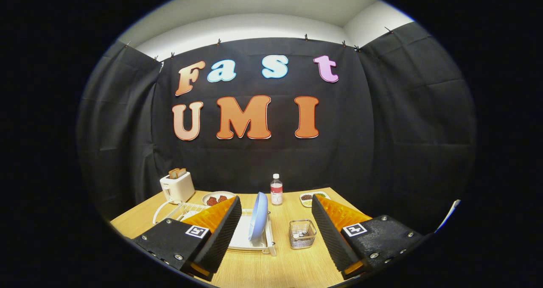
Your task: Take the plate from the dish rack, then take the spoon from the basket and place it into the plate.
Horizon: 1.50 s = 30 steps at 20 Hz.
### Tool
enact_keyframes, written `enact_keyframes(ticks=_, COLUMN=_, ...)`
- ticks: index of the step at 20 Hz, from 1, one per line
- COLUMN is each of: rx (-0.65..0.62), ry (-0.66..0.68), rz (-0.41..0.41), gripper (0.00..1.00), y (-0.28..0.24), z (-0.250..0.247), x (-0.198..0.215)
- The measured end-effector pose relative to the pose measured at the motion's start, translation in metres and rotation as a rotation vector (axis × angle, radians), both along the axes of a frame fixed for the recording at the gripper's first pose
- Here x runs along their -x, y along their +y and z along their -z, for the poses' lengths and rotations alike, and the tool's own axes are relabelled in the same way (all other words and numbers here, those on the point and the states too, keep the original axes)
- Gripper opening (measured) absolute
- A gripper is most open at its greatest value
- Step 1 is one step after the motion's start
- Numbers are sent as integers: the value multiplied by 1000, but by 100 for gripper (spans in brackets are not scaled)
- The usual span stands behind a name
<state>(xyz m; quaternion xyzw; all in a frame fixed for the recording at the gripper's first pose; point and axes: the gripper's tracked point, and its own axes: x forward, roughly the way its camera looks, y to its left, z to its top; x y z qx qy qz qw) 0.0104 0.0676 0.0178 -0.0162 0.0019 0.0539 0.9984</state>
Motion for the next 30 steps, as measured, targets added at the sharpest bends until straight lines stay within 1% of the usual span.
enact_keyframes(ticks=4, rx=-12, ry=8, rz=-5, gripper=99, y=3, z=0, x=-10)
enact_keyframes(ticks=7, rx=-7, ry=34, rz=-7, gripper=99, y=9, z=4, x=-31)
enact_keyframes(ticks=9, rx=-4, ry=62, rz=-22, gripper=99, y=16, z=6, x=-48)
enact_keyframes(ticks=12, rx=-1, ry=131, rz=-76, gripper=99, y=36, z=18, x=-78)
enact_keyframes(ticks=14, rx=19, ry=164, rz=-85, gripper=99, y=43, z=25, x=-102)
enact_keyframes(ticks=17, rx=67, ry=239, rz=-95, gripper=99, y=52, z=50, x=-132)
enact_keyframes(ticks=19, rx=93, ry=289, rz=-96, gripper=99, y=55, z=68, x=-150)
enact_keyframes(ticks=23, rx=94, ry=403, rz=-57, gripper=99, y=54, z=103, x=-181)
enact_keyframes(ticks=26, rx=90, ry=489, rz=-38, gripper=99, y=56, z=127, x=-195)
enact_keyframes(ticks=29, rx=113, ry=544, rz=-32, gripper=99, y=62, z=146, x=-200)
enact_keyframes(ticks=30, rx=119, ry=562, rz=-34, gripper=93, y=65, z=151, x=-200)
